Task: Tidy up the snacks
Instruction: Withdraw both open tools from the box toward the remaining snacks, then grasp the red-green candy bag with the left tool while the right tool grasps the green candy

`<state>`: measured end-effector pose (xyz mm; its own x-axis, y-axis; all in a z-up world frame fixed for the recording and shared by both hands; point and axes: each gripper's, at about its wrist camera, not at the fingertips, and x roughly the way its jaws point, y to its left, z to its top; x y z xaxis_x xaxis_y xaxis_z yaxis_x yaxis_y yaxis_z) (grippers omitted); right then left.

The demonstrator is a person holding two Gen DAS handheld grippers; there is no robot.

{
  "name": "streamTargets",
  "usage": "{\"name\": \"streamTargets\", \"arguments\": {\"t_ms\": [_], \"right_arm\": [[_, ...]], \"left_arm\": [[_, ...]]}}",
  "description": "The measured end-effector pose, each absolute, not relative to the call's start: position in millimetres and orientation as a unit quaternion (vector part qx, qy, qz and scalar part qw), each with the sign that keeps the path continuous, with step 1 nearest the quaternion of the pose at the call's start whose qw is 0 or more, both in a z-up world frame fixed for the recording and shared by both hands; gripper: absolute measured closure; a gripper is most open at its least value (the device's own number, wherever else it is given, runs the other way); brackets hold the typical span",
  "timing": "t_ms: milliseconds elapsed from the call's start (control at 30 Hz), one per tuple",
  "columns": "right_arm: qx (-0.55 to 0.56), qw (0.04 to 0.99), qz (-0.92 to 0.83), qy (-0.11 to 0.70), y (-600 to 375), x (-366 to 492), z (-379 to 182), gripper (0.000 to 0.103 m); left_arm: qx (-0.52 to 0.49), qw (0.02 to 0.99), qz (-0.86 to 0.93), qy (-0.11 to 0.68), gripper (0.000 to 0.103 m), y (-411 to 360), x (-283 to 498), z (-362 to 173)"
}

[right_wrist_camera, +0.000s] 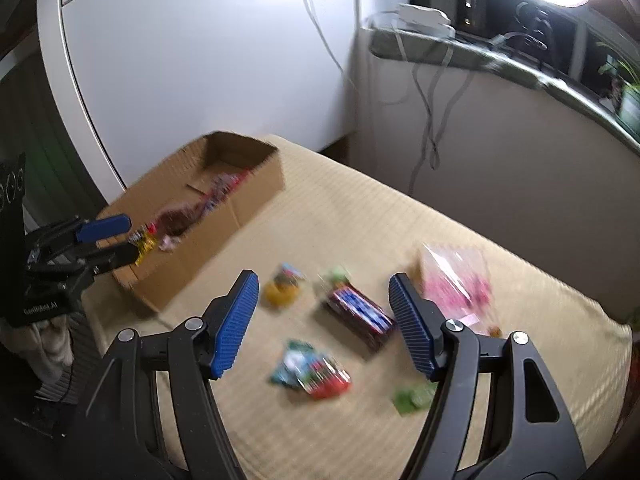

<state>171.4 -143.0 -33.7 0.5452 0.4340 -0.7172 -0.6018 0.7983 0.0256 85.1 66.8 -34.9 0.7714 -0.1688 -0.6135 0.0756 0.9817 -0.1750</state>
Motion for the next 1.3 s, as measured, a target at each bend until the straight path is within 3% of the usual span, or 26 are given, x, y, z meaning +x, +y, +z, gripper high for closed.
{"name": "streamTargets", "arguments": {"t_ms": [500,633,1067,1167,1300], "right_arm": [[-0.088,0.854,0.233,0.457,-217.2,176.0,-94.0,0.033],[-0.061,0.838,0.247,0.483,-221.0,181.3,-109.5,0.047],[-0.044,0.838,0.228,0.494,-215.9,201.0,-126.3,0.048],[-0.072,0.842,0.218,0.488,-208.1,200.3,-127.2,0.051],[-0.1,0.847,0.204,0.481,-204.8,200.5,-129.0,0.065]], "left_arm": [[-0.043,0.91,-0.161,0.379,0.052,-20.2,104.7,-60.2],[-0.033,0.901,-0.181,0.394,0.052,-39.0,115.2,-68.8],[-0.007,0.881,-0.203,0.428,0.052,-66.4,143.5,-95.3],[0.006,0.878,-0.206,0.431,0.052,-72.7,145.7,-99.5],[0.02,0.877,-0.206,0.433,0.055,-78.4,150.1,-104.7]]}}
